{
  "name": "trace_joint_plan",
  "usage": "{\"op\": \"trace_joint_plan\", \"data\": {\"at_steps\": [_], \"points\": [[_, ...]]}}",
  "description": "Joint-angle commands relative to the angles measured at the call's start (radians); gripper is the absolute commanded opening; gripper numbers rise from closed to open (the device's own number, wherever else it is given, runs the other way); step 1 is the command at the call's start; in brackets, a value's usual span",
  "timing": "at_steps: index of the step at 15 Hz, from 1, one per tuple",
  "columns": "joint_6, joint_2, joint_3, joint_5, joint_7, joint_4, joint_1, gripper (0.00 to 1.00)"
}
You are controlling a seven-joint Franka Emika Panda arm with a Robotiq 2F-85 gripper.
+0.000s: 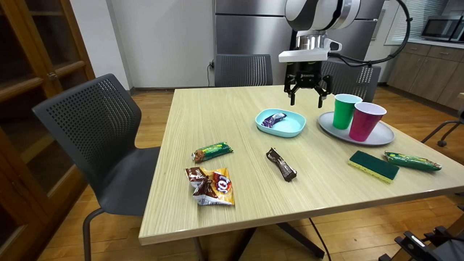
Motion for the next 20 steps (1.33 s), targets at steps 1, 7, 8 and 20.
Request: {"op": "trace_joint_plan", "data": {"at_steps": [1, 7, 8, 20], "points": [[0.055, -0.138, 0.005, -0.033, -0.052, -0.193, -0.006, 1.0], [0.109, -0.257, 0.02, -0.04, -0.079, -0.366, 0.001, 1.0], [0.122, -0.277, 0.026, -0.04, -0.08, -0.392, 0.006, 1.0], [0.158, -0.293, 0.101, -0.079, -0.092, -0.491, 0.076, 1.0]]}}
